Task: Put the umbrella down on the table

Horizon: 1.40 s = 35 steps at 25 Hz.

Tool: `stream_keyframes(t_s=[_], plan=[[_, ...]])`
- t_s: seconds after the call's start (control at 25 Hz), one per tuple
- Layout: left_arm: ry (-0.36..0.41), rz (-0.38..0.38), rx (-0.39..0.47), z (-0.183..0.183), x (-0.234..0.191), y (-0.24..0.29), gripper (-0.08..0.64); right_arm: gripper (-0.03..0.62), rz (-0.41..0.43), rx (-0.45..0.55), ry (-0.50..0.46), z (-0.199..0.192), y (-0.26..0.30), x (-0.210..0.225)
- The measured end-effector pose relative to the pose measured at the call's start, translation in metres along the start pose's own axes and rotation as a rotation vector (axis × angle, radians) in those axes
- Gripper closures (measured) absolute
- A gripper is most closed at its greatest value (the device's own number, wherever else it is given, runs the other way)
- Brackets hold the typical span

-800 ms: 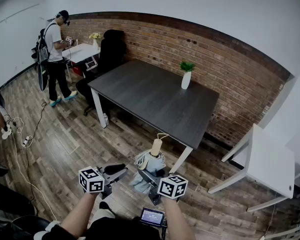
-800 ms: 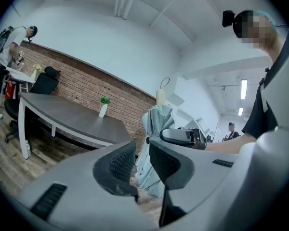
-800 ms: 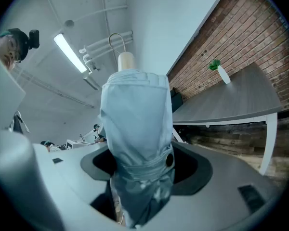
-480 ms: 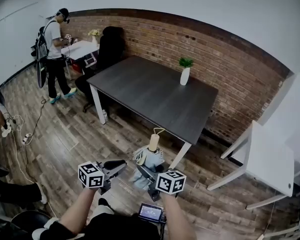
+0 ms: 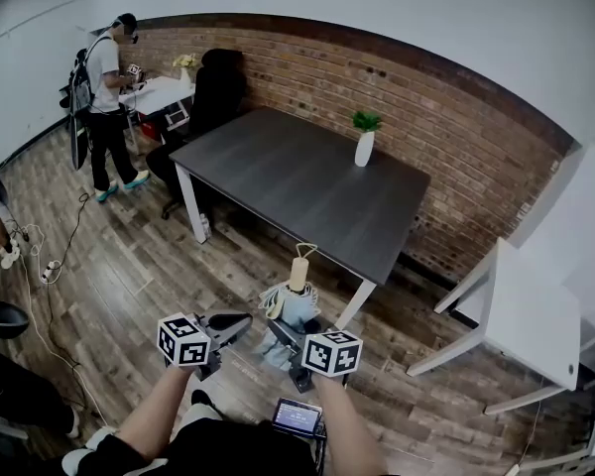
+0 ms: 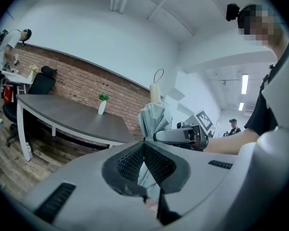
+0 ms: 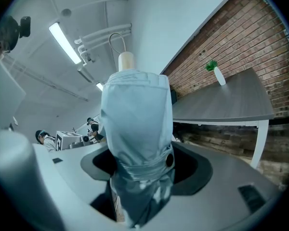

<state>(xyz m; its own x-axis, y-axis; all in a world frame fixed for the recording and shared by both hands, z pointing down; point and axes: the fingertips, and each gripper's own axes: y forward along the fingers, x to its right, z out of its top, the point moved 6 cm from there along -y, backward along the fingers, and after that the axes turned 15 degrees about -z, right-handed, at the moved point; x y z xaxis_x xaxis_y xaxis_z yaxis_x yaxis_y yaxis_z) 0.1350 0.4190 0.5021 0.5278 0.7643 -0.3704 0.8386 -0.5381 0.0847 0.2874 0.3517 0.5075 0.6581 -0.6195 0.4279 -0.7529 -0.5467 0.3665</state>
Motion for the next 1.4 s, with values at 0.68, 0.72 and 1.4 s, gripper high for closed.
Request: stream_keyframes(t_s=[0.68,0.72,1.4], plan=[[-0.010,0.004,0.005,-0.002,0.002,-0.006,0.557,0.273,0.001,-0.023,-0.032,0.004,0.010,-0.010],[-0.010,0.005,0.003,-0.002,0.002,-0.006,0.557,0.273,-0.001,-0.024,-0.037,0.005,0.010,-0.010],[-0.075,0.032,-0.034,-0.026,-0.005,-0.006,0.557,0.273,-0.015,-0.056,-0.051,-0.010,0.031,0.003]])
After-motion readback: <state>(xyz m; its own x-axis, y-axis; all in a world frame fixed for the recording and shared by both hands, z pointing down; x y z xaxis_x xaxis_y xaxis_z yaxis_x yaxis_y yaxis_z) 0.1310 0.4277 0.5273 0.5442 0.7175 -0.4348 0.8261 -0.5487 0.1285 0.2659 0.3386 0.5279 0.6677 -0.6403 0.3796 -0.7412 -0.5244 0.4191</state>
